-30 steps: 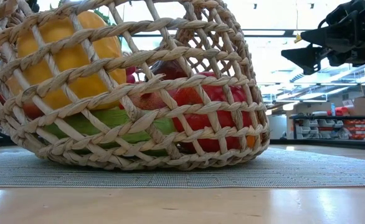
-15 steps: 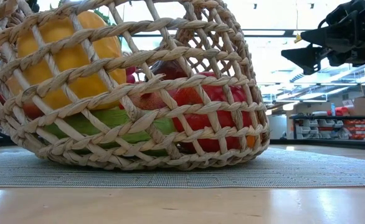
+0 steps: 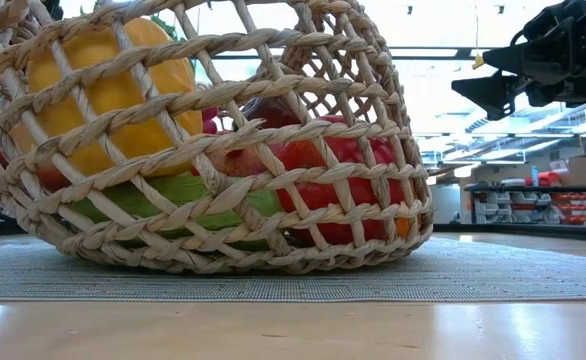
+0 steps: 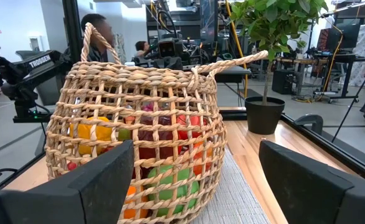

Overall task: Build produce basket
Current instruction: Return to Home Position

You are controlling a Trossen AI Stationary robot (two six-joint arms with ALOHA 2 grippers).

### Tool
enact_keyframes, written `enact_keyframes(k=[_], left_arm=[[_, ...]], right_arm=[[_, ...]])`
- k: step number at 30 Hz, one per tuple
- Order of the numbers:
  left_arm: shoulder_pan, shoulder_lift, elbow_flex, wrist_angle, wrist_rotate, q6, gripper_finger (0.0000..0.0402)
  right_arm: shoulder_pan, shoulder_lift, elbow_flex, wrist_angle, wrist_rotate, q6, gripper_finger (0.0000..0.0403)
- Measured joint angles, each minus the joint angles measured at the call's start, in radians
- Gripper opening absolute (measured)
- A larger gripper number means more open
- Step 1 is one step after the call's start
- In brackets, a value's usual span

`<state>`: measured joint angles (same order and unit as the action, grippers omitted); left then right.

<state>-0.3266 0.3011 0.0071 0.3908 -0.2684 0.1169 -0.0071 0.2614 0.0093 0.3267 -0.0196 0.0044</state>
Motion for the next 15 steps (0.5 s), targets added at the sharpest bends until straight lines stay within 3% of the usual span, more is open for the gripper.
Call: enact_keyframes(k=[15], left_arm=[[0.0,0.0,0.0,0.0,0.0,0.0,0.0029]], right_arm=[[0.0,0.0,0.0,0.0,0.0,0.0,0.0348]])
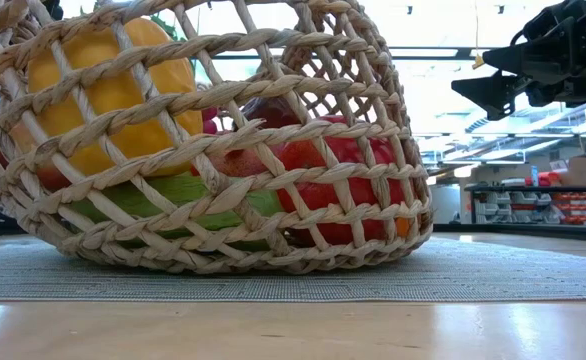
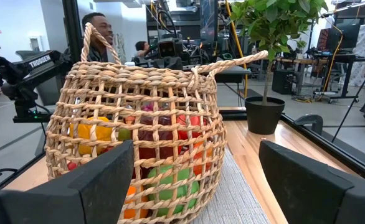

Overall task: Build produce basket
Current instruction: Return to Home Position

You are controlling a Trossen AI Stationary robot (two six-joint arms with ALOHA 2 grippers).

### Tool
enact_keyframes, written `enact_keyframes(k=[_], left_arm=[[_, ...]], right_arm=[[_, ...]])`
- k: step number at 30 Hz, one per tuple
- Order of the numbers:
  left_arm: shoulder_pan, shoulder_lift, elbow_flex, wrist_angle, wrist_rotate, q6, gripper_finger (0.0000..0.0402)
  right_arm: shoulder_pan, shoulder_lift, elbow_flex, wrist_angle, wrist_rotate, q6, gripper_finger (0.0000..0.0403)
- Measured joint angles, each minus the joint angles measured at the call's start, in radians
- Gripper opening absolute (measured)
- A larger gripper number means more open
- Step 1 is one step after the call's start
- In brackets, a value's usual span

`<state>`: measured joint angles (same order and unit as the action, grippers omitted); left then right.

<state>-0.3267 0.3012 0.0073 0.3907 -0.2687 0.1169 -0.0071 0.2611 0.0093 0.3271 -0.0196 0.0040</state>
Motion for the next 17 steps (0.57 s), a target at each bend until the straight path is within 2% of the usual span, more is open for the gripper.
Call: enact_keyframes(k=[17], left_arm=[[0.0,0.0,0.0,0.0,0.0,0.0,0.0029]], right_arm=[[0.0,0.0,0.0,0.0,0.0,0.0,0.0348]])
